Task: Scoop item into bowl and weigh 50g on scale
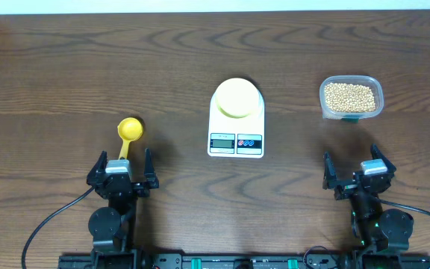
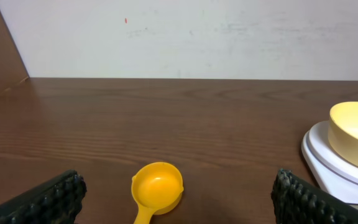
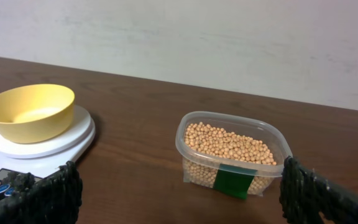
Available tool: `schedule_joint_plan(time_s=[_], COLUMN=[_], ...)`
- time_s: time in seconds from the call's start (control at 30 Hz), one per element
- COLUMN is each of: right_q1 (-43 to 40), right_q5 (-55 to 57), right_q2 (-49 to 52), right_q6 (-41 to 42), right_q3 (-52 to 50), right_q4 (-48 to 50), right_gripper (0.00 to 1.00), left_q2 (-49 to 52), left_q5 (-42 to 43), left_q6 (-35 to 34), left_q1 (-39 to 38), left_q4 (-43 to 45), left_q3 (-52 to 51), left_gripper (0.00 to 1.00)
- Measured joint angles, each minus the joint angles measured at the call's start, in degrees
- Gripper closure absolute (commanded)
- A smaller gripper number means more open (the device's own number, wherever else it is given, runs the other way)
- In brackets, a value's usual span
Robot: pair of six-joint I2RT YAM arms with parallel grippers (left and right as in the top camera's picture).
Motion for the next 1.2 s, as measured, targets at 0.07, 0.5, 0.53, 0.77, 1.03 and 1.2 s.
schedule_joint_plan(time_s=[0.07, 0.5, 0.53, 0.77, 1.03, 1.2], right_q1=[0.0, 0.0, 0.0, 0.0, 0.0, 0.0], right_q5=[0.0, 0.0, 0.0, 0.0, 0.0, 0.0], right_q2=[0.0, 0.0, 0.0, 0.0, 0.0, 0.0], right_q6=[0.0, 0.0, 0.0, 0.0, 0.0, 0.0], right_q3=[0.0, 0.0, 0.0, 0.0, 0.0, 0.0], right_q4=[0.0, -0.02, 0.0, -0.02, 0.0, 0.0], right_gripper=[0.01, 0.01, 0.01, 0.01, 0.01, 0.01], left_q2=[0.0, 0.0, 0.0, 0.0, 0.0, 0.09], left_q5=[0.0, 0.0, 0.0, 0.0, 0.0, 0.0], left_q6=[-0.02, 0.0, 0.0, -0.02, -0.02, -0.02], left_q1=[0.0, 0.0, 0.0, 0.0, 0.0, 0.0], left_q4=[0.0, 0.02, 0.04, 0.04, 0.04, -0.76], left_q3=[0.0, 0.0, 0.0, 0.0, 0.02, 0.59], left_gripper=[0.02, 0.03, 0.03, 0.02, 0.02, 0.02])
